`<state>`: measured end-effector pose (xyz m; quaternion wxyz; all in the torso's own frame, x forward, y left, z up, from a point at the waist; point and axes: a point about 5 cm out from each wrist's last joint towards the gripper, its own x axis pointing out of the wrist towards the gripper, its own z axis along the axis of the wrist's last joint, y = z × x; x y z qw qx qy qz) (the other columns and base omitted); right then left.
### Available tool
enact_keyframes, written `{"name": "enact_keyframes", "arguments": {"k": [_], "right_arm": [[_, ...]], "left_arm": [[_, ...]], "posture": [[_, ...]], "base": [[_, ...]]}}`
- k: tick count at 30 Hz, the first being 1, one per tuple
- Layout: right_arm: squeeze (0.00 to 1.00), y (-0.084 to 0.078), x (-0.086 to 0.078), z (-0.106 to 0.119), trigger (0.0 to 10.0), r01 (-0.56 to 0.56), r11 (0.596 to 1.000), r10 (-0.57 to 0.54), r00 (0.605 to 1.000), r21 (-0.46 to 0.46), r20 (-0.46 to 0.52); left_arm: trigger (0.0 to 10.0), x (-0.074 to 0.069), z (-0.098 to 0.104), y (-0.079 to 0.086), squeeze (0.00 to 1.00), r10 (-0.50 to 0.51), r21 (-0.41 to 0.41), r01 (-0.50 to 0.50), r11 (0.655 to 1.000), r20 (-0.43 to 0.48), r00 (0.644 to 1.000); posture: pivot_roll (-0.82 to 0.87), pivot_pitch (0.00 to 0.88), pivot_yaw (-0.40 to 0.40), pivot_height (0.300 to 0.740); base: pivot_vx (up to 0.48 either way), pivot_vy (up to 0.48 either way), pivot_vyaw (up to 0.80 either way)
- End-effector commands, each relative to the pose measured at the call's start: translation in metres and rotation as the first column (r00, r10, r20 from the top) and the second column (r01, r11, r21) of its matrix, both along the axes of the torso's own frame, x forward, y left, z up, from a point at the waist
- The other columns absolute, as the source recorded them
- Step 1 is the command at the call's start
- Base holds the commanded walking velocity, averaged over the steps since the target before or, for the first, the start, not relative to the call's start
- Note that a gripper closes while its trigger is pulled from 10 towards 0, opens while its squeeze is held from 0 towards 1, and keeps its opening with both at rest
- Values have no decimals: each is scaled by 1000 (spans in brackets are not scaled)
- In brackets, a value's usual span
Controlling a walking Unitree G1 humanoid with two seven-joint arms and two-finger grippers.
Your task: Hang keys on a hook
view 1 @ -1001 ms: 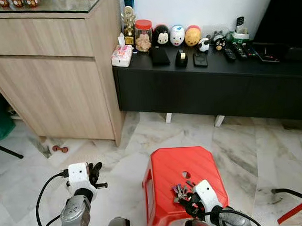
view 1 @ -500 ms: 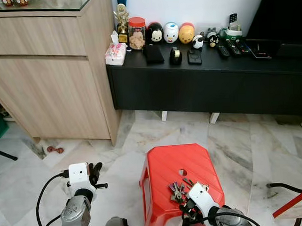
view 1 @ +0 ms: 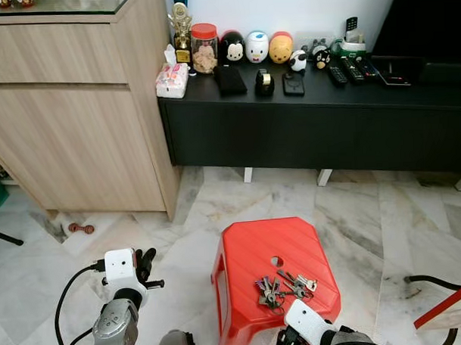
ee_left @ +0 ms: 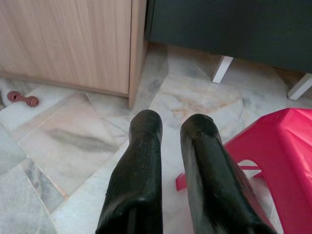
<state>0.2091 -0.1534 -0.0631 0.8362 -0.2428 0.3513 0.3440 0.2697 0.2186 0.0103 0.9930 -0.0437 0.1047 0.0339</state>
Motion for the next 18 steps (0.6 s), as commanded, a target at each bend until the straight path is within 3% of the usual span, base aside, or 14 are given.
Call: {"name": "enact_keyframes", "arguments": {"k": [1,13,18], "right_arm": [[0,-7,0,0,10000,15,999,-14,1000,-39,21],[0,-8,1,1,10000,54,998,-52,997,-35,63],[0,0,4,4,10000,-8,1000,9,996,-6,92]], "left_arm": [[10000,-3,-4,-2,0,-11,4,11,1000,-19,1000],[10000,-3,-4,-3,0,-14,4,14,1000,-21,1000],[10000,-4,-4,-3,0,-15,5,15,1000,-22,1000]], "posture": [[169,96,-68,639],[171,101,-69,639],[172,103,-68,639]], "base": [[0,0,0],[0,0,0],[0,0,0]]}}
